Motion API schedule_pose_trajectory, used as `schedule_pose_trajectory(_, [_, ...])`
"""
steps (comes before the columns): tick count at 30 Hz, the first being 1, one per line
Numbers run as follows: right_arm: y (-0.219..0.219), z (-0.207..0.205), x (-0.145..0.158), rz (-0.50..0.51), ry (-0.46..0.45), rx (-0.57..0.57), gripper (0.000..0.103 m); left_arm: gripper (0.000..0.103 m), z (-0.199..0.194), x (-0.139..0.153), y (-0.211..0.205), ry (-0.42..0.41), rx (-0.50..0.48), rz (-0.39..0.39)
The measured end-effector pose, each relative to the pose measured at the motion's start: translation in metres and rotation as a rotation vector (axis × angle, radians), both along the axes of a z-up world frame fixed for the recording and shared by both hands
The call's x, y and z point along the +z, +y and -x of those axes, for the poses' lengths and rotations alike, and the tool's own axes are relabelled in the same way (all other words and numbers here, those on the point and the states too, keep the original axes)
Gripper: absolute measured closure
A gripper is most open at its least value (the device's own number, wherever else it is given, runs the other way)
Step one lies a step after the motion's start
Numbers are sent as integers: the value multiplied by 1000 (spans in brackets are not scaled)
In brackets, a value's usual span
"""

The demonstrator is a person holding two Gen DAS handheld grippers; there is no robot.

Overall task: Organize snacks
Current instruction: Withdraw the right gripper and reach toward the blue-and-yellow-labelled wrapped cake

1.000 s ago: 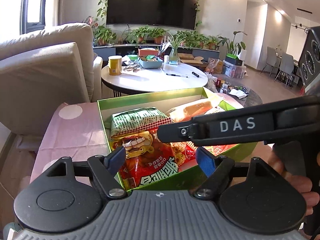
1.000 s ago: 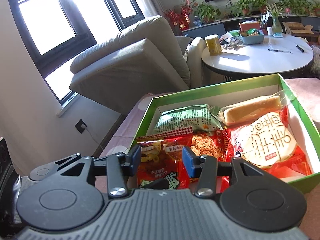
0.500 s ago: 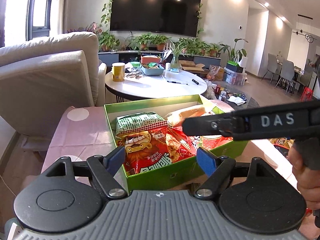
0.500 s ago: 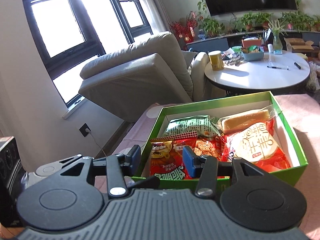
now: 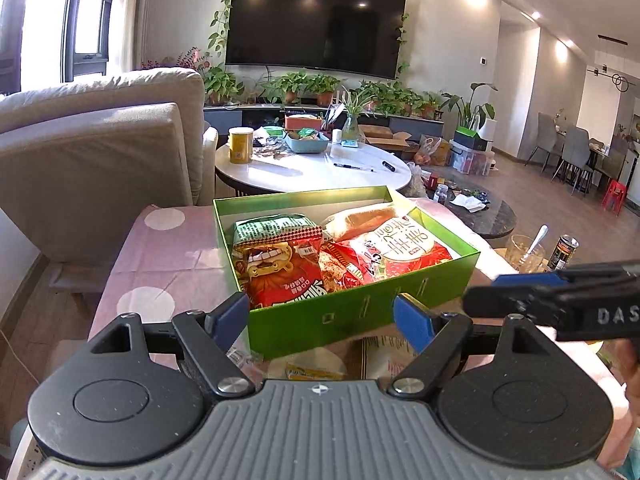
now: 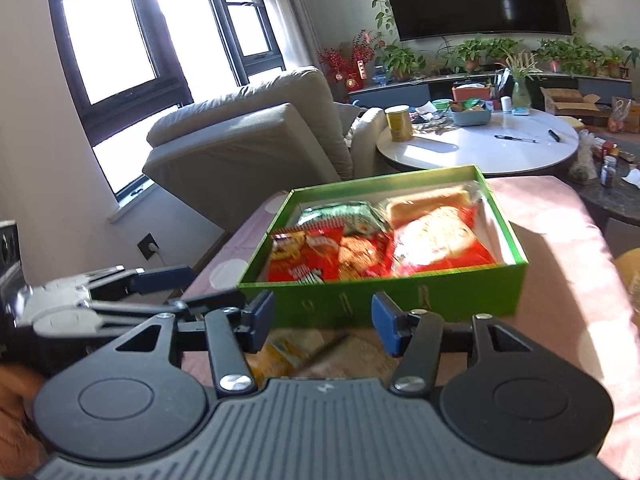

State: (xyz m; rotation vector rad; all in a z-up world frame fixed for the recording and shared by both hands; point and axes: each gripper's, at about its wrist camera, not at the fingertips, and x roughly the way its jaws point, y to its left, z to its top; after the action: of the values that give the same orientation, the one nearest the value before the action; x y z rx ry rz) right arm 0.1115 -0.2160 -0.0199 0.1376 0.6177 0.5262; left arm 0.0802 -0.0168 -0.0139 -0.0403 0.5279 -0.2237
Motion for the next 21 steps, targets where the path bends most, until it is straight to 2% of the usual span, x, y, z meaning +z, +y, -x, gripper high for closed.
schedule_pose_trajectory(4, [-12, 18, -5, 24, -10, 4, 41, 26, 12, 1, 2, -1, 8, 7])
schedule_pose_trajectory(14, [-37, 61, -36, 159, 19, 39, 38, 25, 38, 8, 2, -22, 6, 17])
schedule_pose_trajectory(21, [-48, 88, -46, 234, 19, 72, 34, 25, 49, 13, -3, -35, -11, 24])
